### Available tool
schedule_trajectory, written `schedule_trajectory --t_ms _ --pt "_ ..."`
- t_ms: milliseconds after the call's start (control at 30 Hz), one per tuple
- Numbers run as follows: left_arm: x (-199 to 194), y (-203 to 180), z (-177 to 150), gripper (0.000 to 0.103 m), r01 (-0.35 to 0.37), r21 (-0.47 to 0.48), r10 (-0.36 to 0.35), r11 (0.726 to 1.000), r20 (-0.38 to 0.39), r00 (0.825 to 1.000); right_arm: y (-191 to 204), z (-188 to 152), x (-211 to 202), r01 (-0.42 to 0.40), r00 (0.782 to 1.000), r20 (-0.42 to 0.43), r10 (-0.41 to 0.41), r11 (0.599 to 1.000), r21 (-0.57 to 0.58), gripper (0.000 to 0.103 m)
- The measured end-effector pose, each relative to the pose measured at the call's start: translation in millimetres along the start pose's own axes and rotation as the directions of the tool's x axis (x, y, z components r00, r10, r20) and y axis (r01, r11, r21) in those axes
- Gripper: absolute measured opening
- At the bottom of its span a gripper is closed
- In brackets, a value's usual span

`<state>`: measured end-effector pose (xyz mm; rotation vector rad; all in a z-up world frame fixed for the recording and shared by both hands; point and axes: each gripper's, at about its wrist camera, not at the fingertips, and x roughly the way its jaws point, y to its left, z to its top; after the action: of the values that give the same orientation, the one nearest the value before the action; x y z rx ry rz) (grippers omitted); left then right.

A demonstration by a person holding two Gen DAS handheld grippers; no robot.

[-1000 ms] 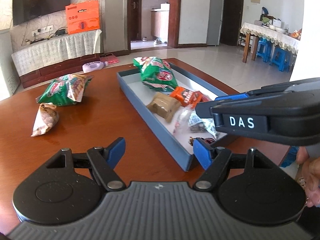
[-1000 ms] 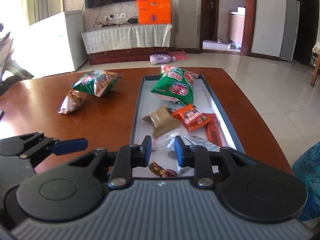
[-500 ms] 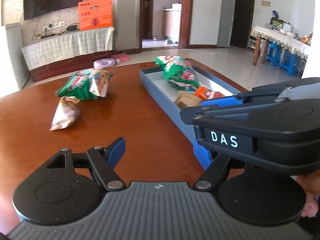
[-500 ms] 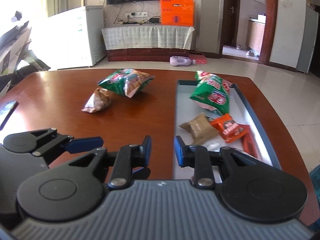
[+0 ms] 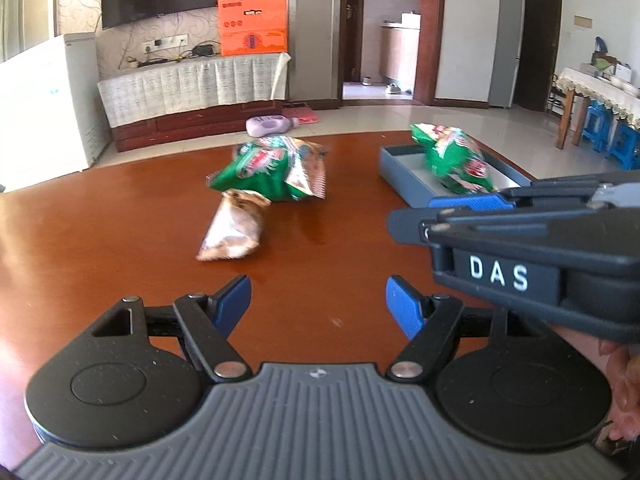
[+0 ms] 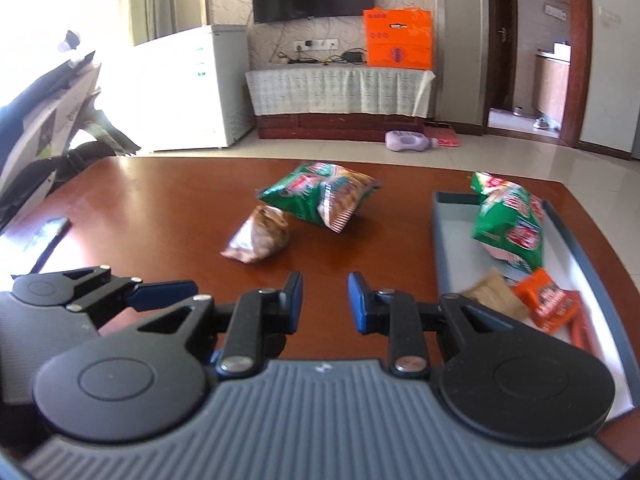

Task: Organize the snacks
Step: 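Move both tools back over the green chip bag and wrapped candy, then grasp the clear-wrapped peanut candy with left gripper while right grasps green prawn-cracker bag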

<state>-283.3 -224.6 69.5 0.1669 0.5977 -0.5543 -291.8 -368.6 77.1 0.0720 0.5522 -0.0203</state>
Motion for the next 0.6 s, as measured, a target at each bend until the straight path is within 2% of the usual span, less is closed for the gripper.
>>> schedule_trajectory --t_ms 100,200,500,600 --pt "1 10 8 0.079 -0.018 -0.006 0.018 1.0 0.013 1.0 6 5 8 -0.014 1.0 0.018 0.014 1.0 -0.021 0.029" --pt "4 18 15 0.079 -0.025 -0.01 0.025 1.0 0.025 0.999 6 10 14 -0.023 0.999 0.043 0.023 1.0 -0.01 0.041" --pt "39 45 30 0.079 -0.08 -0.043 0.081 0.996 0.027 0.996 6 30 36 -0.026 0.996 0.083 0.026 1.0 -0.002 0.041" --pt "50 50 35 0.079 -0.097 -0.022 0.098 0.995 0.044 0.994 1 38 52 -0.014 0.996 0.09 0.013 1.0 0.01 0.041"
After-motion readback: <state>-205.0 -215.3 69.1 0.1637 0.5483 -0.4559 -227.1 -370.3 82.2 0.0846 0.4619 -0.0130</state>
